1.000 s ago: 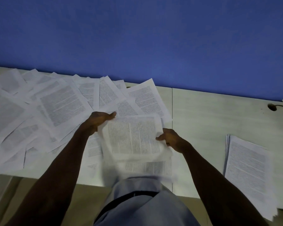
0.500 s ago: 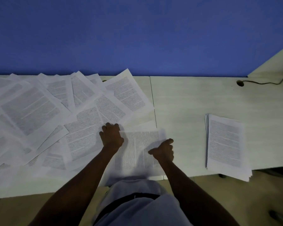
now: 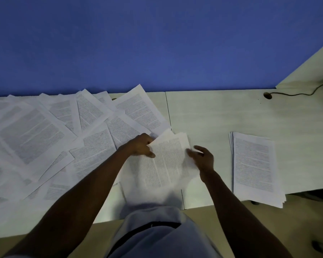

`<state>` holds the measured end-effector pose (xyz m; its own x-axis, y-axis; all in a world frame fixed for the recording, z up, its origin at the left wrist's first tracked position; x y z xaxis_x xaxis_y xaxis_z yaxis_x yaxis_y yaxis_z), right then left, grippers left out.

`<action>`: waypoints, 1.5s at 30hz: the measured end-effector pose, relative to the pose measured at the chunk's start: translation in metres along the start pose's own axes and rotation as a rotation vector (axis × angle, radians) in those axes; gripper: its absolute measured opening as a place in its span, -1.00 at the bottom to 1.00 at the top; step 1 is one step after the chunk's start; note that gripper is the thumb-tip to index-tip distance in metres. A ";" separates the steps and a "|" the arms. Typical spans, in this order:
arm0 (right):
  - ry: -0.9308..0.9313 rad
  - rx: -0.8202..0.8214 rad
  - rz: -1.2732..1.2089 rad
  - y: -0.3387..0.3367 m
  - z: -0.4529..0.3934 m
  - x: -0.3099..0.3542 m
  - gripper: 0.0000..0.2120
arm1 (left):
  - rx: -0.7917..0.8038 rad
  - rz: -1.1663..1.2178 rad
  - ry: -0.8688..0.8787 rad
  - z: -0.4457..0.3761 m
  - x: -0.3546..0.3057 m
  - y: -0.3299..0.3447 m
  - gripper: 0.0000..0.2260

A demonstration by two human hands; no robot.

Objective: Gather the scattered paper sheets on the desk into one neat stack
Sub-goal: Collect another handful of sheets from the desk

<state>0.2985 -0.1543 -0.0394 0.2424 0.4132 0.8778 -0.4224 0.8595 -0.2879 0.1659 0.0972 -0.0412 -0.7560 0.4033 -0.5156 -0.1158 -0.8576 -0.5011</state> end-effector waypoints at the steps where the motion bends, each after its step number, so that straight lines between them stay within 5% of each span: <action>1: 0.059 -0.146 -0.059 -0.016 0.001 -0.008 -0.48 | -0.040 0.092 0.006 0.000 -0.001 -0.007 -0.44; 3: 0.223 -0.181 -0.150 -0.022 0.006 -0.032 -0.38 | -0.041 0.384 0.005 0.003 0.002 -0.017 -0.46; 6: 0.264 0.142 -0.272 0.013 0.014 -0.020 -0.39 | 0.122 0.794 0.048 0.004 0.003 -0.011 -0.45; 10: 0.112 0.449 -0.466 0.054 0.011 0.039 -0.57 | 0.254 0.705 0.063 0.017 -0.010 -0.002 -0.47; 16: -0.079 0.781 -0.228 0.075 0.001 0.073 -0.44 | 0.396 0.922 0.087 0.022 -0.023 0.003 -0.48; 23: -0.087 0.796 -0.102 0.079 0.003 0.080 -0.48 | 0.438 0.679 0.020 0.030 -0.026 -0.002 -0.43; 28: -0.006 0.647 -0.163 0.067 -0.007 0.063 -0.53 | 0.052 1.135 -0.100 0.015 0.003 -0.027 -0.57; 32: 0.103 0.717 -0.108 0.062 0.002 0.021 -0.50 | -0.024 1.523 -0.149 0.009 0.036 -0.023 -0.58; 37: 0.170 0.622 -0.303 0.058 0.008 0.002 -0.51 | -0.135 1.527 -0.239 0.013 0.056 -0.006 -0.57; 41: 0.209 0.729 -0.222 0.063 0.022 -0.004 -0.47 | 0.052 1.339 -0.264 0.020 0.044 0.012 -0.55; 45: 0.228 0.533 -0.520 0.060 0.022 -0.002 -0.60 | -0.040 1.581 -0.330 0.019 0.059 0.009 -0.55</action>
<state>0.2535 -0.1104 -0.0496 0.6732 0.0982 0.7329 -0.5546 0.7227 0.4125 0.1084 0.1076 -0.0629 -0.1958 -0.9177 -0.3457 0.8859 -0.3167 0.3389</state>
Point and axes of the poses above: each hand's wrist, its own z-axis away from the middle knuckle, its own y-axis out of the palm, x = y × z, the point moved 10 cm from there along -z, towards the middle knuckle, and after that the axes turned 12 degrees about -y, right-handed, at the moved point
